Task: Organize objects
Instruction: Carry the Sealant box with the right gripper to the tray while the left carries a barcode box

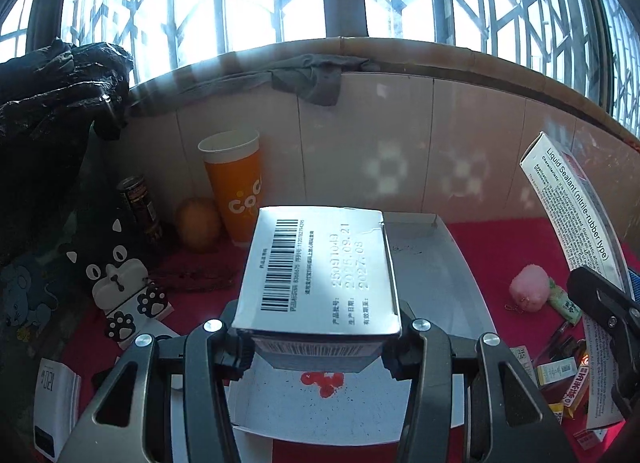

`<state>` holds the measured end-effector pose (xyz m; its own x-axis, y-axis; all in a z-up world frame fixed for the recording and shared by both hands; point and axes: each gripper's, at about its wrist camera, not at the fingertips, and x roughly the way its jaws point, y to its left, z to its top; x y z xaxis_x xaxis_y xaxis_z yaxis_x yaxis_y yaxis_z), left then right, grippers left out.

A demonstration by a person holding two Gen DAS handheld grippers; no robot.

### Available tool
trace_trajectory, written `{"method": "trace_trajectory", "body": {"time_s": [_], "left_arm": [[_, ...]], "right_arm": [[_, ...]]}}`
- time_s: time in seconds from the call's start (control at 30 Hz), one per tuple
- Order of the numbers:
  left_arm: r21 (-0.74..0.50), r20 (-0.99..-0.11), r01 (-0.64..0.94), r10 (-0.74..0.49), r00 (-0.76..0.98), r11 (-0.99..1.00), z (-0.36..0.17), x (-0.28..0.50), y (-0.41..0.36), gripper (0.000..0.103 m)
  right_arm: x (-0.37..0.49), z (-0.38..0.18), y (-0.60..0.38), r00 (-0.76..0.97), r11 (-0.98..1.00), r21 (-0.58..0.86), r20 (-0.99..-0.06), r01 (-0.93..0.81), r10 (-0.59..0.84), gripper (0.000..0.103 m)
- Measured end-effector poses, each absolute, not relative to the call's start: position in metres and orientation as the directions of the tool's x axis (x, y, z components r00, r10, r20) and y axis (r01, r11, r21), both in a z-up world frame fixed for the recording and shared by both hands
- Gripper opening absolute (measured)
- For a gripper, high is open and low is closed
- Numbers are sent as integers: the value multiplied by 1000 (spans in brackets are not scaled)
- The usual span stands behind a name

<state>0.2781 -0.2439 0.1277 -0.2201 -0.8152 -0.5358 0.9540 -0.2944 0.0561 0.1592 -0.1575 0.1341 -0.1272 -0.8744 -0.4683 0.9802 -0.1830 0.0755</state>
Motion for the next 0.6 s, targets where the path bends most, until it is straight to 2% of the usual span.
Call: {"method": "trace_trajectory", "body": {"time_s": [0.27, 0.6], "left_arm": [[59, -584, 950, -782, -217, -307, 112, 264, -269, 49], [72, -614, 948, -762, -204, -311, 104, 252, -295, 49]], "right_arm": [[152, 119, -188, -110, -188, 93, -538, 978, -836, 43], [149, 106, -212, -116, -203, 91, -569, 975, -814, 43]]}}
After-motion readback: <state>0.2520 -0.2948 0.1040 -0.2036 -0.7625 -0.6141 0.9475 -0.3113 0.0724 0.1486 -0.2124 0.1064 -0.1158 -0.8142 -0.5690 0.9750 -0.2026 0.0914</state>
